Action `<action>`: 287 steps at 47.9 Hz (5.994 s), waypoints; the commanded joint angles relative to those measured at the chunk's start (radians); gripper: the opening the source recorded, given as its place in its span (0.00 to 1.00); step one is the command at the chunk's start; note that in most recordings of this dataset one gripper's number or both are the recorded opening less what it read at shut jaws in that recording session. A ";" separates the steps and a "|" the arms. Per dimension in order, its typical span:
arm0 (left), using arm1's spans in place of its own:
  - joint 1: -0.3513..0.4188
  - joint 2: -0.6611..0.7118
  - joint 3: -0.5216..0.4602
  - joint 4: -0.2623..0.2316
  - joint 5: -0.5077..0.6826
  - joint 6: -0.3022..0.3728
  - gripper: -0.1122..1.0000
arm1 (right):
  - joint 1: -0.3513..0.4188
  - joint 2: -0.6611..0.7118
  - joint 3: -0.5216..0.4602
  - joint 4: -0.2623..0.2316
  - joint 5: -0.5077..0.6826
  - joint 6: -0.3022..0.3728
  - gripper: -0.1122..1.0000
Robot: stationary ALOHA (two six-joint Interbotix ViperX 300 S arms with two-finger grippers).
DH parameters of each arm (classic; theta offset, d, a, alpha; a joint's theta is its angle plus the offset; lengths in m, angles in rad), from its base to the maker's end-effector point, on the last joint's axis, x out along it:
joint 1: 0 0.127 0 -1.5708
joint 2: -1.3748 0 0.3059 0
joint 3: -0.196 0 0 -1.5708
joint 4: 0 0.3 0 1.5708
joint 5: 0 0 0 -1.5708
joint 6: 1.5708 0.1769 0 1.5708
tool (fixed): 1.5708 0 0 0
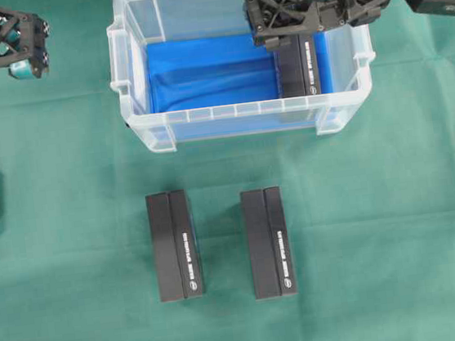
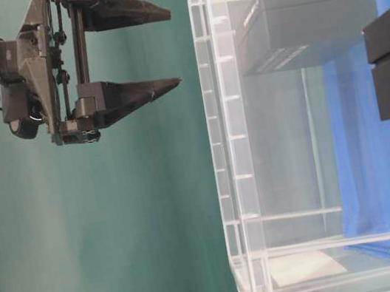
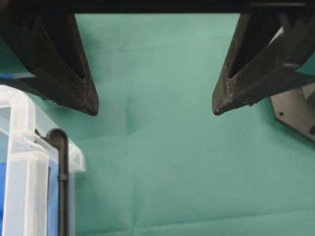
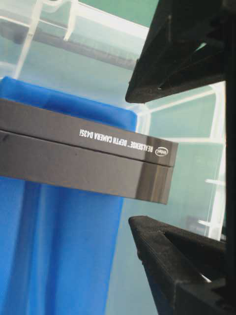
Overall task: Take out the box from the case.
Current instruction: 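Lower the open right gripper around the right box and close, then lift the right black box up out of the case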
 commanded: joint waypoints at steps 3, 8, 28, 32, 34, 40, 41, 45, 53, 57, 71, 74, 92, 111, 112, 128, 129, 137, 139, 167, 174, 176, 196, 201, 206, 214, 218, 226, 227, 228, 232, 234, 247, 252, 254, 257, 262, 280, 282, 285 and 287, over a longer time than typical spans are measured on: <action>0.005 -0.012 -0.009 -0.002 -0.003 0.002 0.97 | 0.002 -0.015 -0.008 -0.003 0.000 0.008 0.93; 0.003 -0.012 -0.009 -0.002 -0.002 0.003 0.97 | 0.003 -0.015 -0.003 -0.005 -0.003 0.008 0.93; 0.003 -0.012 -0.009 -0.002 -0.002 0.003 0.97 | 0.002 -0.003 0.040 -0.003 -0.066 0.009 0.93; 0.003 -0.012 -0.009 -0.002 -0.003 0.003 0.97 | 0.002 0.000 0.055 -0.003 -0.078 0.009 0.93; 0.003 -0.012 -0.009 -0.002 -0.003 0.003 0.97 | 0.003 0.000 0.061 -0.003 -0.084 0.009 0.93; 0.003 -0.012 -0.009 -0.002 -0.003 0.003 0.97 | 0.003 0.003 0.083 -0.003 -0.112 0.009 0.93; 0.003 -0.012 -0.009 -0.002 -0.003 0.003 0.97 | 0.003 0.003 0.086 -0.003 -0.117 0.009 0.93; 0.003 -0.012 -0.009 -0.002 -0.003 0.005 0.97 | 0.002 0.008 0.097 -0.003 -0.127 0.009 0.93; 0.003 -0.012 -0.011 -0.002 -0.003 0.006 0.97 | -0.005 0.015 0.114 -0.003 -0.150 0.009 0.93; 0.003 -0.012 -0.009 -0.002 -0.003 0.006 0.97 | -0.008 0.021 0.121 -0.005 -0.166 0.009 0.93; -0.011 -0.012 -0.009 -0.002 -0.003 0.005 0.97 | -0.020 0.048 0.143 -0.003 -0.212 0.009 0.93; -0.015 -0.012 -0.009 -0.002 -0.003 0.003 0.97 | -0.023 0.054 0.147 -0.005 -0.216 0.009 0.93; -0.028 -0.012 -0.009 -0.002 -0.003 0.003 0.97 | -0.031 0.083 0.184 -0.006 -0.278 0.009 0.93; -0.028 -0.011 -0.009 -0.002 -0.003 0.003 0.97 | -0.043 0.117 0.201 -0.006 -0.322 0.009 0.93; -0.028 -0.011 -0.009 -0.002 -0.003 0.003 0.97 | -0.044 0.117 0.202 -0.006 -0.322 0.009 0.93; -0.028 -0.012 -0.006 -0.002 -0.003 0.003 0.97 | -0.048 0.118 0.195 -0.005 -0.318 0.046 0.80; -0.028 -0.012 -0.006 -0.002 -0.003 0.003 0.97 | -0.048 0.117 0.193 -0.003 -0.318 0.051 0.74; -0.028 -0.014 -0.006 -0.002 -0.002 0.005 0.97 | -0.046 0.117 0.170 -0.002 -0.318 0.063 0.70; -0.028 -0.014 -0.006 -0.002 -0.002 0.005 0.97 | -0.046 0.117 0.167 -0.002 -0.318 0.063 0.70; -0.028 -0.014 -0.005 -0.002 0.000 0.003 0.97 | -0.044 0.117 0.160 -0.002 -0.293 0.066 0.70; -0.028 -0.014 -0.005 -0.002 -0.002 0.003 0.97 | -0.044 0.106 0.135 -0.002 -0.258 0.067 0.70; -0.028 -0.014 -0.005 -0.002 -0.002 0.003 0.97 | -0.046 0.100 0.130 -0.002 -0.245 0.067 0.70; -0.021 -0.014 -0.005 -0.002 -0.002 0.009 0.97 | -0.046 0.020 0.032 -0.005 -0.063 0.063 0.70; -0.014 -0.014 -0.005 -0.002 -0.003 0.026 0.97 | -0.044 0.000 -0.002 -0.006 -0.015 0.060 0.70; -0.008 -0.014 -0.006 -0.002 -0.003 0.037 0.97 | -0.043 -0.017 -0.037 -0.006 0.032 0.060 0.70; -0.006 -0.014 -0.006 -0.002 -0.003 0.037 0.97 | -0.040 -0.029 -0.091 -0.006 0.109 0.058 0.70; -0.006 -0.014 -0.008 -0.002 -0.003 0.037 0.97 | -0.037 -0.031 -0.123 -0.006 0.137 0.057 0.70; -0.006 -0.014 -0.008 -0.002 -0.003 0.037 0.97 | -0.028 -0.032 -0.199 -0.006 0.210 0.043 0.70; -0.006 -0.012 -0.008 -0.002 -0.003 0.037 0.97 | -0.028 -0.032 -0.212 -0.006 0.224 0.041 0.70; -0.006 -0.014 -0.008 -0.002 -0.003 0.037 0.97 | -0.025 -0.032 -0.221 -0.006 0.235 0.040 0.70; -0.005 -0.014 -0.008 -0.002 -0.003 0.037 0.97 | -0.023 -0.032 -0.250 -0.006 0.267 0.034 0.70; -0.006 -0.014 -0.008 -0.002 -0.003 0.035 0.97 | -0.021 -0.032 -0.264 -0.006 0.282 0.032 0.70; -0.005 -0.014 -0.008 -0.002 -0.003 0.035 0.97 | -0.012 -0.031 -0.285 -0.008 0.299 0.032 0.70; -0.006 -0.012 -0.008 -0.002 -0.003 0.035 0.97 | -0.011 -0.032 -0.285 -0.008 0.299 0.032 0.70; -0.006 -0.014 -0.008 -0.002 -0.003 0.035 0.97 | -0.009 -0.032 -0.285 -0.008 0.299 0.032 0.70; -0.006 -0.014 -0.008 -0.002 -0.003 0.035 0.97 | -0.009 -0.031 -0.287 -0.011 0.298 0.032 0.70; -0.006 -0.014 -0.006 -0.002 -0.003 0.035 0.97 | -0.008 -0.031 -0.285 -0.018 0.296 0.032 0.70; -0.006 -0.012 -0.008 -0.002 -0.002 0.035 0.97 | -0.008 -0.032 -0.287 -0.031 0.299 0.031 0.70; -0.006 -0.012 -0.008 -0.002 -0.003 0.034 0.97 | -0.008 -0.032 -0.285 -0.031 0.299 0.031 0.70; -0.006 -0.012 -0.008 -0.002 -0.003 0.035 0.97 | -0.005 -0.032 -0.285 -0.031 0.299 0.031 0.70; -0.006 -0.012 -0.009 -0.002 -0.003 0.035 0.97 | -0.002 -0.032 -0.285 -0.031 0.299 0.032 0.70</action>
